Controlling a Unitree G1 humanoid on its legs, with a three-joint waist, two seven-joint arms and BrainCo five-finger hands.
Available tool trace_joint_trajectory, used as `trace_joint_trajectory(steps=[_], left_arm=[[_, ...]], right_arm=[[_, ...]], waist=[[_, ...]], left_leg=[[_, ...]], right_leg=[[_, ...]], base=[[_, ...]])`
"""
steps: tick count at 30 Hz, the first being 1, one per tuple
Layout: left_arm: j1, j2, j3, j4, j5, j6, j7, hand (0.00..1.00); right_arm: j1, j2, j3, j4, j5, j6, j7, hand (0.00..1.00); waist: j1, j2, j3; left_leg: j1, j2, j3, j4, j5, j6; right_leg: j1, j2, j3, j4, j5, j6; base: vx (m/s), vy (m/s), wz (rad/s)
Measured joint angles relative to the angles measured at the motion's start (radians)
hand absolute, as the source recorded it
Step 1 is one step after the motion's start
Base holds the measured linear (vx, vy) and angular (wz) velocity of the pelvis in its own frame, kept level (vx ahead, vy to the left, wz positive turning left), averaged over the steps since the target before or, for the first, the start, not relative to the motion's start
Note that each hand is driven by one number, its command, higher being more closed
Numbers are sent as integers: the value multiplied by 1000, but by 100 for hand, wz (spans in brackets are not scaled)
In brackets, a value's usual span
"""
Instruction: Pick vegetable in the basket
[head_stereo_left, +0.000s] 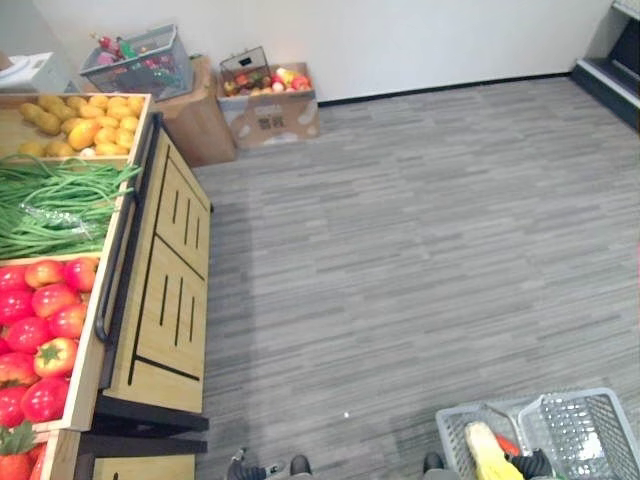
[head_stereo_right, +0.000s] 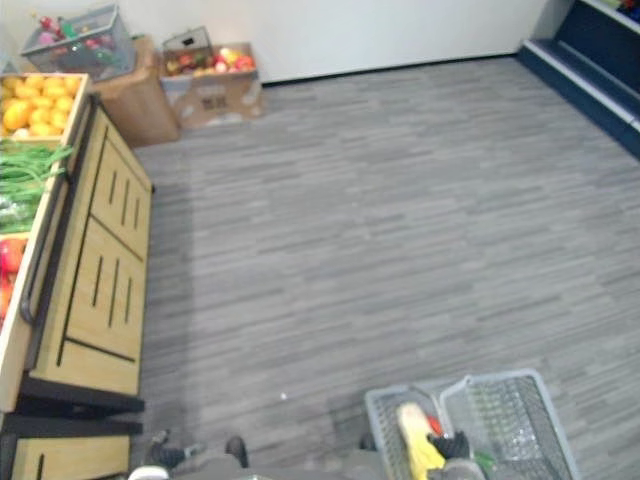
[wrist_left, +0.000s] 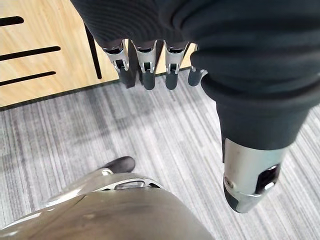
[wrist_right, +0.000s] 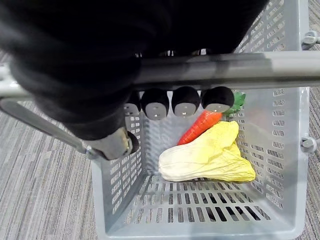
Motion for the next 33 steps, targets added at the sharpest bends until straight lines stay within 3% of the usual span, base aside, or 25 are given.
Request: trace_joint_trajectory(steps=[10,13,14,15,17,19,20,21,23,24,25,26,28,33], left_arm=[[5,20,-1,3,10,1,-13,0],[12,20,-21,9,10,1,-15,0],[17,26,-23,8,10,1,-15,0],[26,29,-24,9,10,1,-15,0],[36,25,-23,7,10,2,-17,0],[35,27,-17,8,9,8,-17,0],[33,27,-8,8,9,15,-17,0],[33,25,4,7,8,15,-17,0],[36,21,36,7,6,16,-18,0],[36,22,47,7,6,16,-18,0],[31,16,68,9,6,19,-17,0],[20,-33,83,9,6,15,-18,0],[12,-46,92,10,7,15,-18,0],[12,-56,98,10,7,16,-16,0]], right_arm=[[3,35,-73,37,-1,6,5,100],[7,32,-109,37,-1,13,2,100],[11,37,-109,37,-1,16,2,100],[18,43,-109,35,-1,18,2,100],[26,55,-106,30,1,16,2,100],[23,66,-92,27,0,14,5,100],[13,73,-78,26,0,13,5,100],[12,75,-77,26,0,13,6,100],[10,77,-78,26,1,14,7,100],[14,80,-79,27,0,15,7,100],[13,76,-83,30,0,17,4,100],[9,51,-112,32,0,18,2,100],[2,45,-120,32,1,18,2,100],[22,43,-125,42,2,19,5,100]], waist=[[16,-41,-24],[17,-32,-18],[19,-34,-15],[23,-40,-14],[17,-29,-14],[18,-31,-13],[18,-25,-10],[17,-22,-8],[9,-27,-3],[9,-42,-1],[10,-48,3],[21,-2,-2],[24,25,-3],[18,38,-16]], left_leg=[[8,-39,-37,-37,-1,6],[13,-40,-67,26,-70,24],[30,-42,-76,61,-101,30],[51,-41,-85,89,-123,43],[81,-31,-113,99,-147,68],[82,-24,-128,100,-154,75],[80,-17,-138,95,-154,75],[81,-12,-141,94,-153,74],[97,-14,-158,94,-153,58],[107,-26,-161,95,-158,51],[120,-32,-175,96,-167,36],[113,1,-183,96,-171,30],[115,25,-183,93,-168,27],[115,61,-187,94,-144,-3]], right_leg=[[10,-36,-35,27,-17,22],[-69,-54,-17,287,-19,32],[-113,-62,18,443,7,18],[-151,-62,44,555,69,-21],[-190,-57,58,662,128,-38],[-204,-34,42,656,-2,-41],[-229,4,21,624,-68,-62],[-238,23,13,592,-80,-70],[-219,70,14,372,-52,-54],[-200,70,25,307,7,-58],[-170,69,23,283,-29,-75],[-164,105,8,268,-34,-85],[-156,129,-4,247,-41,-97],[-105,162,-37,179,-49,-110]], base=[[41,17,11],[69,64,23],[88,118,27],[107,114,28],[146,65,30],[171,10,25],[168,-25,21],[183,-67,28],[226,-129,44],[260,-206,39],[227,-186,22],[216,-174,12],[188,-156,1],[80,-90,14]])
